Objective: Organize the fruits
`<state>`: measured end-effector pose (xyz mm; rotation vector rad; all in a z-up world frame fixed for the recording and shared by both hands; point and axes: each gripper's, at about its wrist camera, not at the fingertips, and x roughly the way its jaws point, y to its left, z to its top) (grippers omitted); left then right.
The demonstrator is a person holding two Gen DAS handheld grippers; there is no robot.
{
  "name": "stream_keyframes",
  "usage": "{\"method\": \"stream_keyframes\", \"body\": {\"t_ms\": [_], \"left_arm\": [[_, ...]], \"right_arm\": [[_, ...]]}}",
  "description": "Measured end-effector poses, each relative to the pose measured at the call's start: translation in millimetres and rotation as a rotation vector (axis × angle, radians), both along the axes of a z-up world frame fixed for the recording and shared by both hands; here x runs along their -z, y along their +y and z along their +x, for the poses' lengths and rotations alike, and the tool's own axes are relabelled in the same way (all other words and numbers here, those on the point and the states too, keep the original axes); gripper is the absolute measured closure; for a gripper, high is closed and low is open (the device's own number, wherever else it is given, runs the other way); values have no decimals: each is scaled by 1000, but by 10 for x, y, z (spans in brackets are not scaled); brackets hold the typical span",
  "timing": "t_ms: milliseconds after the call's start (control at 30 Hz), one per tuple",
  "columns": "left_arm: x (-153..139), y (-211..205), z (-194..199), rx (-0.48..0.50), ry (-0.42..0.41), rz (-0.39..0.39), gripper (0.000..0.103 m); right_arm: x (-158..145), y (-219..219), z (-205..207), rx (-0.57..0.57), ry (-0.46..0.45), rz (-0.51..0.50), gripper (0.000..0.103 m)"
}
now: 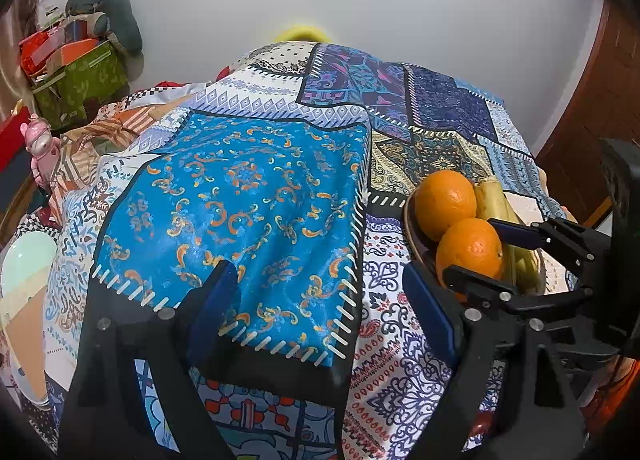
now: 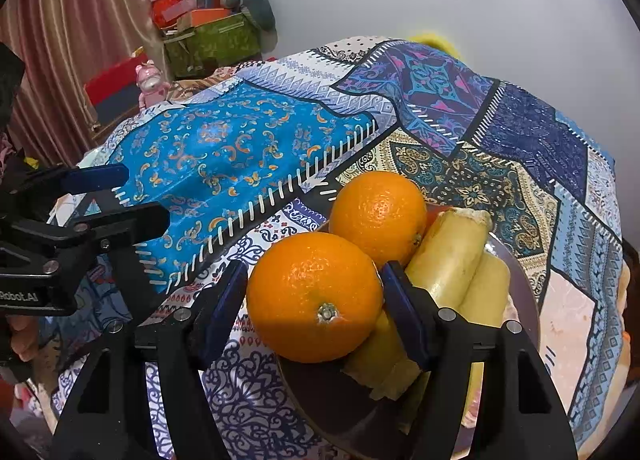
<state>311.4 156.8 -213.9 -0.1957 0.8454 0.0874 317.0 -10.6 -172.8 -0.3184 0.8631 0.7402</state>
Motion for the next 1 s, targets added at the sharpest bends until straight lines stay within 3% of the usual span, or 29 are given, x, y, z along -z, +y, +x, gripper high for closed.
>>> {"method": "stream_keyframes", "body": {"t_ms": [167,633,1000], "left_arm": [[-106,-94,-106,20,-15,7,18],[-510,-641,-677,122,-54,27,18],[-260,-1029,-1018,190,54,17,18]], "right_arm": [[-173,-152,-154,28,-49,14,28],[-567,-921,-730,168,-45,70,28],[-516,-1307,-1169,195,-32,43,27]]}}
